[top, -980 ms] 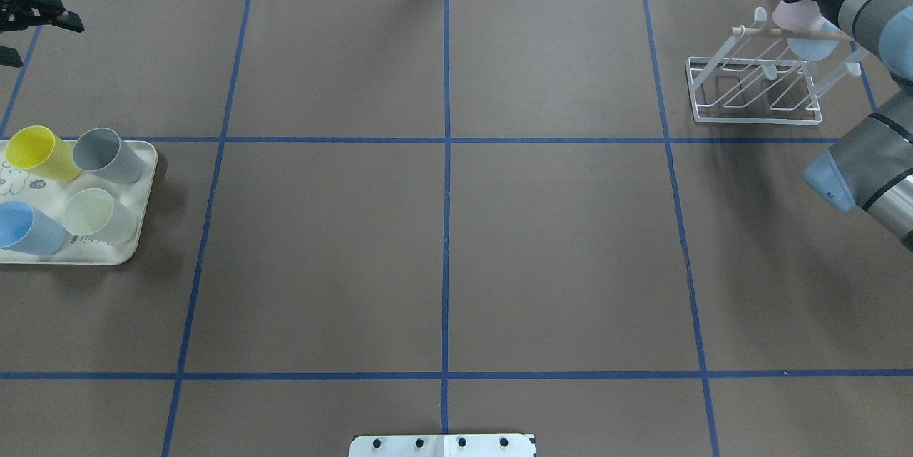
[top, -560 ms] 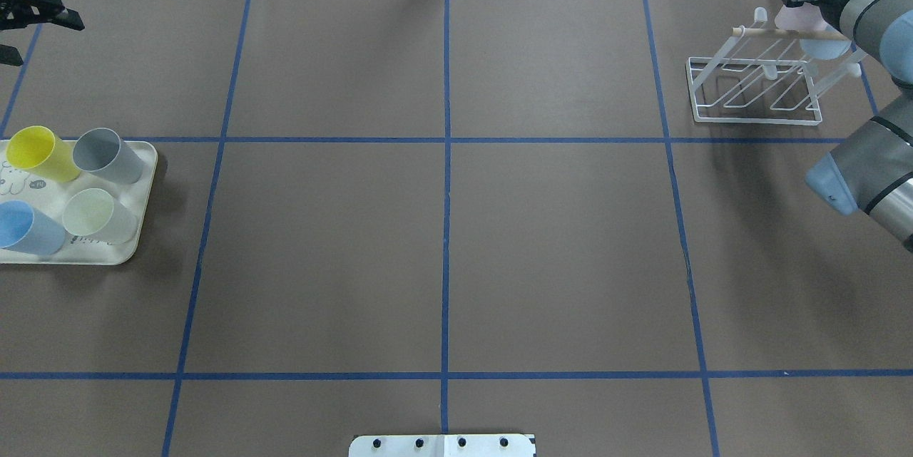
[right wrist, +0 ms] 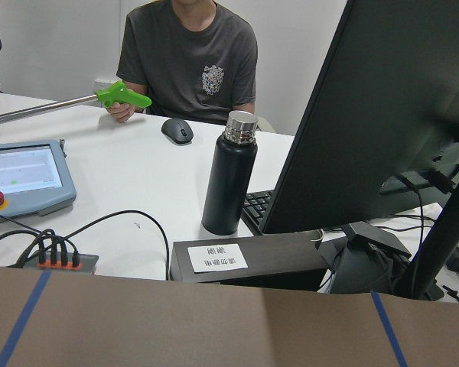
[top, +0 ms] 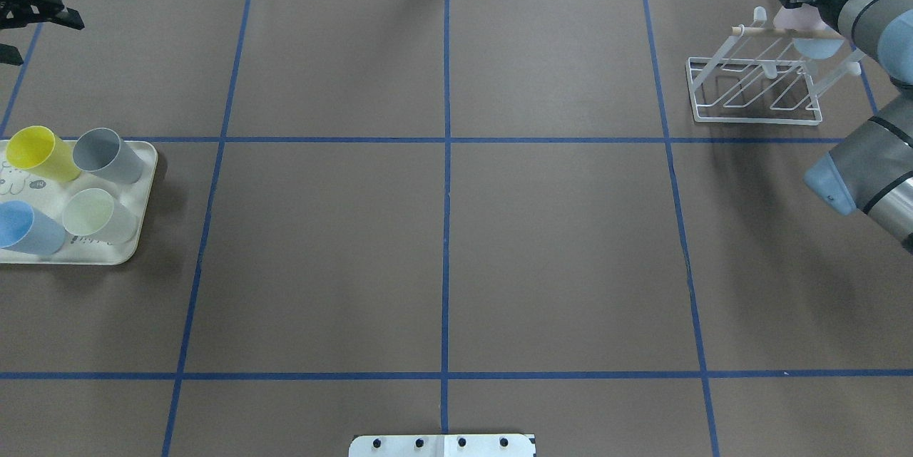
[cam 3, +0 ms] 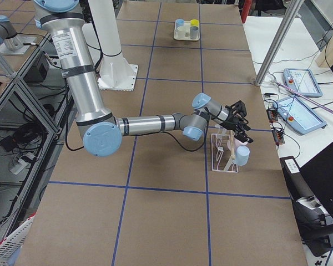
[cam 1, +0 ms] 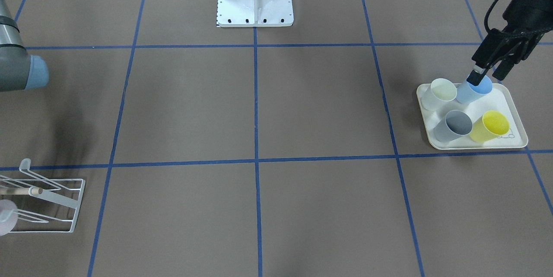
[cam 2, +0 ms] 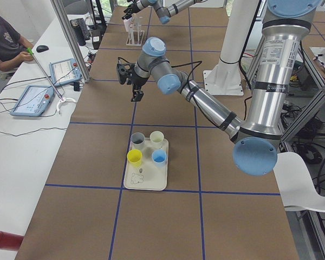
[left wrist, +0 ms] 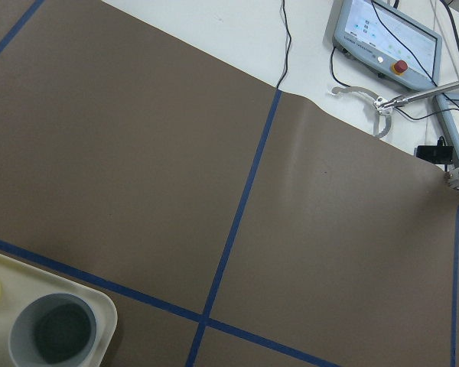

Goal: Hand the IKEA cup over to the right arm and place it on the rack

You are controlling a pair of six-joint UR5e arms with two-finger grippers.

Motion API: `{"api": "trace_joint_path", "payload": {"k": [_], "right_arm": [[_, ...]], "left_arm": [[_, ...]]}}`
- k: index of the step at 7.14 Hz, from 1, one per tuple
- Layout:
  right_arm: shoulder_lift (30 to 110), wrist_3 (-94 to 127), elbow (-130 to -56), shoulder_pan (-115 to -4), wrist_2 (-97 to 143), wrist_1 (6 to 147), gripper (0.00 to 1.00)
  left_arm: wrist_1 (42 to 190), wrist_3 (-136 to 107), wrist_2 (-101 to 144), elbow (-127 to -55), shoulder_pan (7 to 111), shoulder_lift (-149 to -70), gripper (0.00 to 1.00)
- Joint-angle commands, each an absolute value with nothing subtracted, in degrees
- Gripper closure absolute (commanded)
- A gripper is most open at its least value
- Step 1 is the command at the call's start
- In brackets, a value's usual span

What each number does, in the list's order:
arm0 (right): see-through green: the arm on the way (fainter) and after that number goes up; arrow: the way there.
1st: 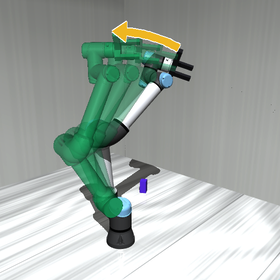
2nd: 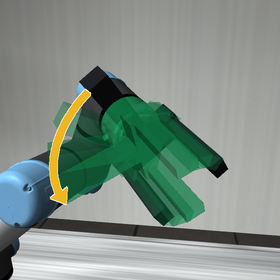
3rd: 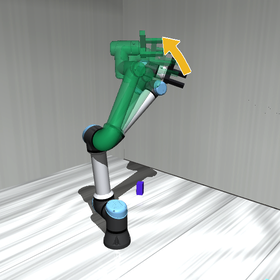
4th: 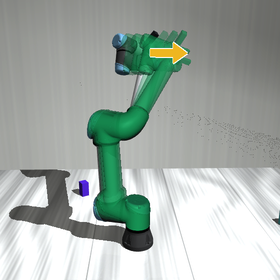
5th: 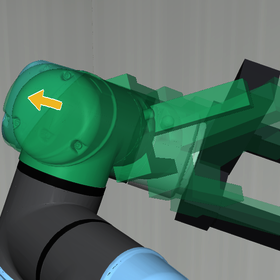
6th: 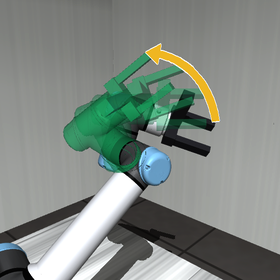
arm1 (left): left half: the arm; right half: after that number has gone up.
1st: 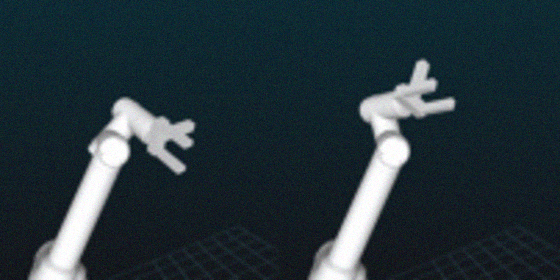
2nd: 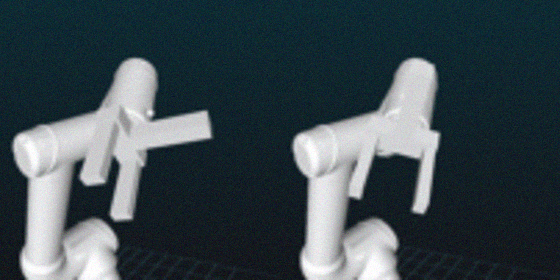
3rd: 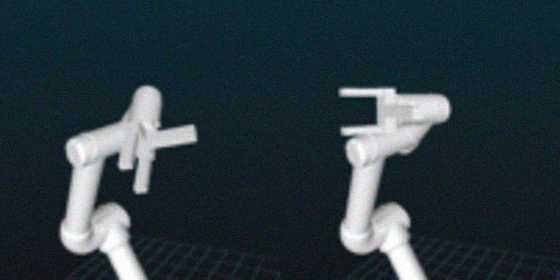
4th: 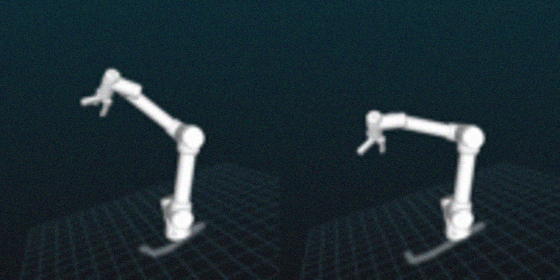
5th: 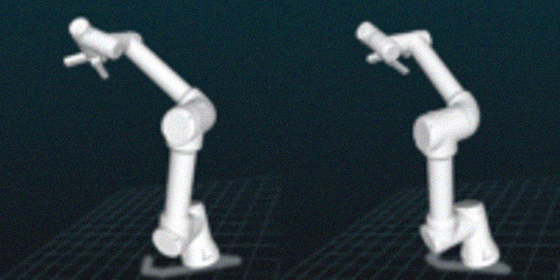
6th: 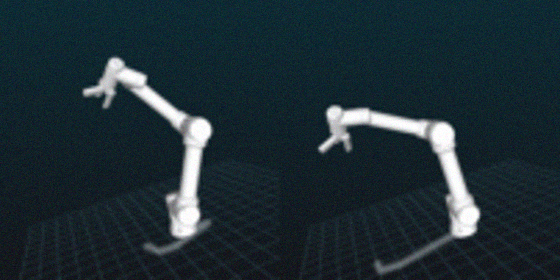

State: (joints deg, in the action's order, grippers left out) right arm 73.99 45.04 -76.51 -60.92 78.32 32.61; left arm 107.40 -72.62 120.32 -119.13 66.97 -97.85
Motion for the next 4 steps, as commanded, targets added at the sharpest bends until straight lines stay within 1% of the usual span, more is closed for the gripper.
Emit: {"api": "trace_joint_path", "payload": {"k": [1,3,4], "right_arm": [[74.0,44.1,-76.7,-61.0,78.3,32.5,0.00],[73.4,44.9,-78.8,-61.3,79.9,32.7,0.00],[73.5,44.9,-80.5,-63.3,85.1,32.9,0.00]], "left_arm": [[107.4,-74.0,120.3,-119.2,66.8,-97.9,0.00],[107.4,-73.5,120.4,-118.8,66.8,-97.8,0.00],[107.3,-73.0,120.5,-118.5,66.9,-97.8,0.00]]}}
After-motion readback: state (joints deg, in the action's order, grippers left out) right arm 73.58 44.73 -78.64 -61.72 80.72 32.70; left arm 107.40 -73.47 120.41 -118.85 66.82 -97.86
